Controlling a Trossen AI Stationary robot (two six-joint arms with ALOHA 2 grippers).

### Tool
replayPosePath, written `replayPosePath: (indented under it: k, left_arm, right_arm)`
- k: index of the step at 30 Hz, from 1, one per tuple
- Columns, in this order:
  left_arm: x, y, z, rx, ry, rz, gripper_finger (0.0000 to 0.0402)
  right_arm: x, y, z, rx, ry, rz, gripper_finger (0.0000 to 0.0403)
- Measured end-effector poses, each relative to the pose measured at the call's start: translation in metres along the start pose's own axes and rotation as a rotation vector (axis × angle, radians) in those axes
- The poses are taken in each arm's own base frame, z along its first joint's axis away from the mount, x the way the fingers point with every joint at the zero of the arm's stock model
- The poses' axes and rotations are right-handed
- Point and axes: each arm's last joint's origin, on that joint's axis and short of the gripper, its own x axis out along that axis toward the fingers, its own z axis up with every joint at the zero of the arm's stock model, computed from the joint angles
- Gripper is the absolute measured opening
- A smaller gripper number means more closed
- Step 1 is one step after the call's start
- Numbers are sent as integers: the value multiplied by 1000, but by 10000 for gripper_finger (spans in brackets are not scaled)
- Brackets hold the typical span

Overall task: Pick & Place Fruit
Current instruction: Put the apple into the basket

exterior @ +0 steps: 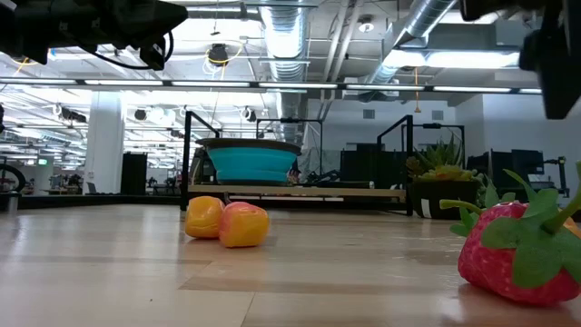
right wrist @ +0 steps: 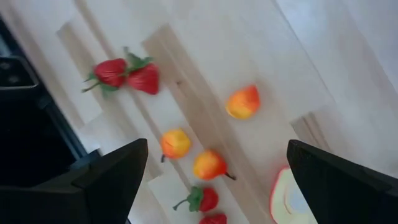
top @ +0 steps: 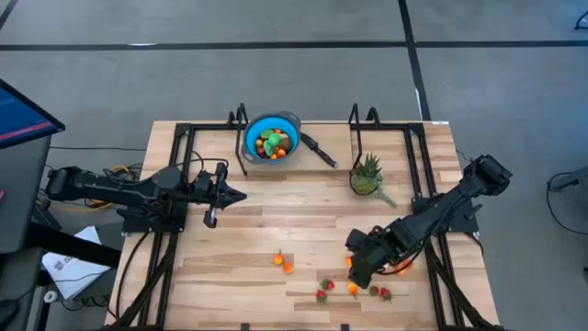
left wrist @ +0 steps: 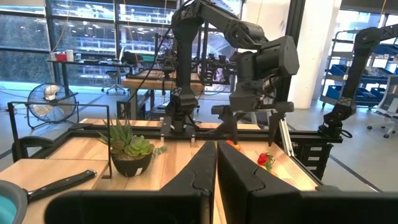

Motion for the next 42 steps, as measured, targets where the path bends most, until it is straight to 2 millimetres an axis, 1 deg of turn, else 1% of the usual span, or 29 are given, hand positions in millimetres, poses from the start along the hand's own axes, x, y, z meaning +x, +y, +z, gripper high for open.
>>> replayPosePath:
  k: [4,12,17,23,26,29,34,36,42]
  left_arm:
    - [0,0,0,0,1,0,8]
    - [0,0,0,0,0,0,8]
    - [0,0,0,0,0,0,8]
    - [0,0,0,0,0,0,8]
    - [0,0,0,0,0,0,8]
    - [0,0,0,0,0,0,8]
    - [0,0,0,0,0,0,8]
    - [0,0,0,0,0,0,8]
    - [0,0,0,0,0,0,8]
  right_arm:
    - [0,3,2,-64,-15,34,379]
    - [0,4,2,-65,-18,43,379]
    - [0,7,7,-45,-2,108,379]
    - [-2,14,18,-13,35,251,379]
    - [-2,14,23,-8,40,279,379]
    - [-1,9,23,9,63,233,379]
    - [0,-10,10,78,174,17,379]
    - [0,-14,5,87,201,-41,379]
    - [-1,-11,-2,91,205,-43,379]
